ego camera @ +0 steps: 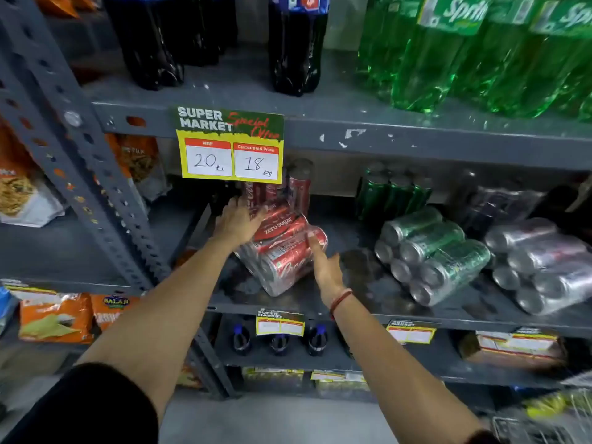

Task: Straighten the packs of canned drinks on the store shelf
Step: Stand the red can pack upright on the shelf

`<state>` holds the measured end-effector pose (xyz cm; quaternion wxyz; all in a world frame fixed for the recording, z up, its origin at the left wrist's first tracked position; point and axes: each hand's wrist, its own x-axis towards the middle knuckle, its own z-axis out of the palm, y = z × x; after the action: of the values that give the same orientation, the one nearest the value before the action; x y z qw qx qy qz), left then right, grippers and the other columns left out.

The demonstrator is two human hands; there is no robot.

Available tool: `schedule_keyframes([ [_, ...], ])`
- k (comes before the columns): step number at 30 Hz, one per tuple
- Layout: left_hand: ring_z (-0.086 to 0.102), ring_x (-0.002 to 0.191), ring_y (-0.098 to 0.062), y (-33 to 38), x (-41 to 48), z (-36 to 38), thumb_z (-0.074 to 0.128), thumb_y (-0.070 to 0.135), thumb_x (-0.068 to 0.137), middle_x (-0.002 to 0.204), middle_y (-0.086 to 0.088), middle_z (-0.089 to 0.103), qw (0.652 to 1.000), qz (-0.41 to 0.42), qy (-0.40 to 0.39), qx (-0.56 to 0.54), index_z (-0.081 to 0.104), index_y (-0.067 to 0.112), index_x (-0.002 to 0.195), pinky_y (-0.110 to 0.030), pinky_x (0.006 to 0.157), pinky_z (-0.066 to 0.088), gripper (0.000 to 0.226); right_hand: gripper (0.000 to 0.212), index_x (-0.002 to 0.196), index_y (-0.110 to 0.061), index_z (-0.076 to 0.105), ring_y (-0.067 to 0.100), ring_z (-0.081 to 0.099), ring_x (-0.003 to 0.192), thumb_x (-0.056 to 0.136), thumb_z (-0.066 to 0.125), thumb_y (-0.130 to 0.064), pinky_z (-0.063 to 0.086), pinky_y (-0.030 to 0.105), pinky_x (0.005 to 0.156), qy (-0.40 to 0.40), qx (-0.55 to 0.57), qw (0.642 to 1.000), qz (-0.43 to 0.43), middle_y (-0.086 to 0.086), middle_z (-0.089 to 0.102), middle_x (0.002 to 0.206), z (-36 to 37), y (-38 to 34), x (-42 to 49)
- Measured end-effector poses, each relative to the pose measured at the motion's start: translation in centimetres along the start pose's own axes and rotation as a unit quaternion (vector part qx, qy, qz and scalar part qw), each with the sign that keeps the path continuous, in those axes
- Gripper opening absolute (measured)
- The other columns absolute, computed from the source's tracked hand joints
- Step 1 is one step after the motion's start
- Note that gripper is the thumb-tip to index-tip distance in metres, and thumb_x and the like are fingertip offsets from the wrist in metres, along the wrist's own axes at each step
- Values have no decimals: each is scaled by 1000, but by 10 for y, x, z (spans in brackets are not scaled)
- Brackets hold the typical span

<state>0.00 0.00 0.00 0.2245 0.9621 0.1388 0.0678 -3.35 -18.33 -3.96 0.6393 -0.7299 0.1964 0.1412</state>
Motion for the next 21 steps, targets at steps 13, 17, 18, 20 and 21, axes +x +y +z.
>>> schedule_keyframes([
  [13, 62, 106, -38, 4, 12, 3, 40, 81, 75, 118, -18, 66, 991, -96, -60, -75, 64, 7, 116, -38, 89, 47, 88, 98, 112, -19, 36, 31, 58, 112, 35, 77, -65, 47, 50, 101, 2, 116, 993, 18, 11, 56, 126, 22, -2, 17],
  [17, 57, 112, -39, 1, 3, 2, 34, 71, 86, 126, -20, 59, 976, -111, -20, -187, 54, 7, 125, -40, 91, 43, 78, 111, 142, -17, 27, 30, 44, 126, 51, 79, -56, 37, 43, 109, 49, 26, 991, -120, 13, 42, 135, 18, -10, 7],
  [18, 53, 118, -39, 1, -1, 3, 29, 71, 87, 133, -20, 55, 965, -124, -20, -229, 50, 10, 131, -44, 96, 41, 78, 109, 143, -20, 25, 29, 41, 125, 54, 80, -51, 35, 42, 108, 55, 5, 984, -170, 11, 38, 133, 17, -11, 5],
  [20, 47, 127, -39, -1, -6, 6, 23, 83, 77, 143, -16, 47, 932, -152, -19, -330, 44, 19, 138, -49, 106, 37, 91, 102, 139, -25, 26, 29, 39, 126, 56, 83, -42, 34, 42, 108, 65, -40, 963, -259, 8, 34, 131, 16, -8, 1],
  [21, 45, 129, -38, -8, -4, 14, 21, 93, 65, 146, -13, 45, 913, -158, -9, -376, 43, 26, 139, -52, 109, 35, 103, 103, 139, -26, 27, 29, 38, 127, 55, 85, -40, 35, 43, 109, 70, -61, 953, -288, 8, 32, 132, 16, -5, 0],
])
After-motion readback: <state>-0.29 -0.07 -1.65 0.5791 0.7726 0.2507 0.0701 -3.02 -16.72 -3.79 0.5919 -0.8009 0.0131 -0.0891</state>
